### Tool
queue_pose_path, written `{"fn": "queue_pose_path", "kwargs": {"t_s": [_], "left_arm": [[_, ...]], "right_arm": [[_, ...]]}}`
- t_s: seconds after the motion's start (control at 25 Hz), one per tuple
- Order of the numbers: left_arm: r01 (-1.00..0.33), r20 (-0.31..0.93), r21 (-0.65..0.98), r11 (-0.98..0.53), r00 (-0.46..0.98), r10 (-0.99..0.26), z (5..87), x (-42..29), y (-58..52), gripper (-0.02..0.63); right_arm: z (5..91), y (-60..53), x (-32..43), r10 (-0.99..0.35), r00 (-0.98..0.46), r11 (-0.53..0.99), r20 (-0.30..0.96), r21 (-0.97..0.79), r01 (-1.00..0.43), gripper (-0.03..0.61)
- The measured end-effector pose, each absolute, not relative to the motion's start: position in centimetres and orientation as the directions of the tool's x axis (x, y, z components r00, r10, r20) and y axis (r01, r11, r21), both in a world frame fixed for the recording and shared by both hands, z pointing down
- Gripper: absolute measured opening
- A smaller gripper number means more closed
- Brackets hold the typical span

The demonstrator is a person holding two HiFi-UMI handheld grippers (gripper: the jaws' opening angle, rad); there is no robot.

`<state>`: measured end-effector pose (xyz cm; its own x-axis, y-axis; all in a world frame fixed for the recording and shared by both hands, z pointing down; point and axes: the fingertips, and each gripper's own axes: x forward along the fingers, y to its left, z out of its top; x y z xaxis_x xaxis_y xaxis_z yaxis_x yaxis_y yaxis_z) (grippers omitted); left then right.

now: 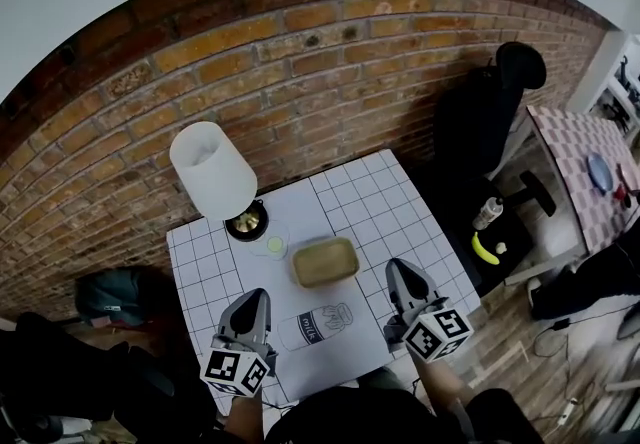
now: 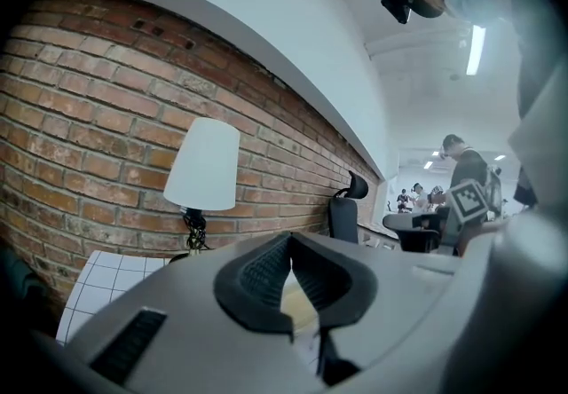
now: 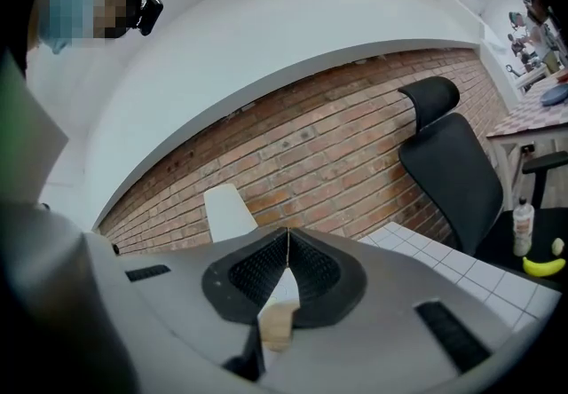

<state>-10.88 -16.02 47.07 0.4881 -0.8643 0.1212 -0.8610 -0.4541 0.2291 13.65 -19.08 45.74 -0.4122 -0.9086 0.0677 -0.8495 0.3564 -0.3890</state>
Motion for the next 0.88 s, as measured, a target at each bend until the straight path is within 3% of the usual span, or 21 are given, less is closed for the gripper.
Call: {"fn": "queue_pose_path", "kwargs": {"t_s": [0.88], "left_arm": [[-0.874, 0.276, 0.301, -0.382, 0.463, -0.842, 54.9, -8.8, -19.9, 0.015]], "right_arm": [[55.1, -24.2, 11.5, -0.820, -0.533, 0.413, 0.208, -0.429, -0.803, 0.006]]}}
